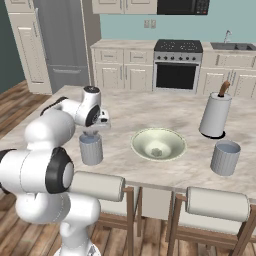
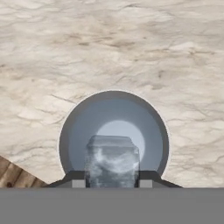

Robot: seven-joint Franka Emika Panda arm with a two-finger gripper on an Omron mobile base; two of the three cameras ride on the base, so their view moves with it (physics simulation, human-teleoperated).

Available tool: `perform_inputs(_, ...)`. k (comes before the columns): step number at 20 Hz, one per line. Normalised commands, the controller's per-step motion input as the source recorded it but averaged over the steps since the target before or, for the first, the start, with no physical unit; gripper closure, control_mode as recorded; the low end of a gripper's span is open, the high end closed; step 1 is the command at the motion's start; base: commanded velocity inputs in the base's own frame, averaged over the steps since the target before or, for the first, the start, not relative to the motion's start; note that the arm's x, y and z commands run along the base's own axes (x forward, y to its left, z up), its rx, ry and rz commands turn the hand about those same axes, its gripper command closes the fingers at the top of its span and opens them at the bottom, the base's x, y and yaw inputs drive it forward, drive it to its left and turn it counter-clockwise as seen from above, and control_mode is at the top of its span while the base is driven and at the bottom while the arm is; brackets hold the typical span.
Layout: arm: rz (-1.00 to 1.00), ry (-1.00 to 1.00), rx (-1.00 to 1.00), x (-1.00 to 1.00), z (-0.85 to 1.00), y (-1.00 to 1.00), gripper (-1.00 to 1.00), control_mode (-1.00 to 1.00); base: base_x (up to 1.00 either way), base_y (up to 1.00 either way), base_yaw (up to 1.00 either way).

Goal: There are four ice cubes in the ice bowl. Place two ice cubes in each glass of water.

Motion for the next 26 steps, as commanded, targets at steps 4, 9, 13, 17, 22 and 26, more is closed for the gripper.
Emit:
perform_inputs(4, 0.00, 0.04, -0.01, 0.02, -0.23, 0.00, 1.00, -1.00, 0.00, 0.00, 0.00)
perform_inputs(9, 0.00, 0.04, 0.00, 0.07, -0.13, 0.01, 1.00, -1.00, 0.00, 0.00, 0.00)
perform_inputs(13, 0.00, 0.04, 0.00, 0.09, -0.03, 0.04, 1.00, -1.00, 0.00, 0.00, 0.00)
perform_inputs(17, 0.00, 0.06, 0.00, 0.11, -0.02, 0.11, 1.00, -1.00, 0.00, 0.00, 0.00)
perform_inputs(22, 0.00, 0.06, 0.00, 0.09, 0.00, 0.14, -1.00, -1.00, 0.00, 0.00, 0.00)
perform_inputs(26, 0.00, 0.05, 0.00, 0.10, 0.00, 0.11, -1.00, -1.00, 0.00, 0.00, 0.00)
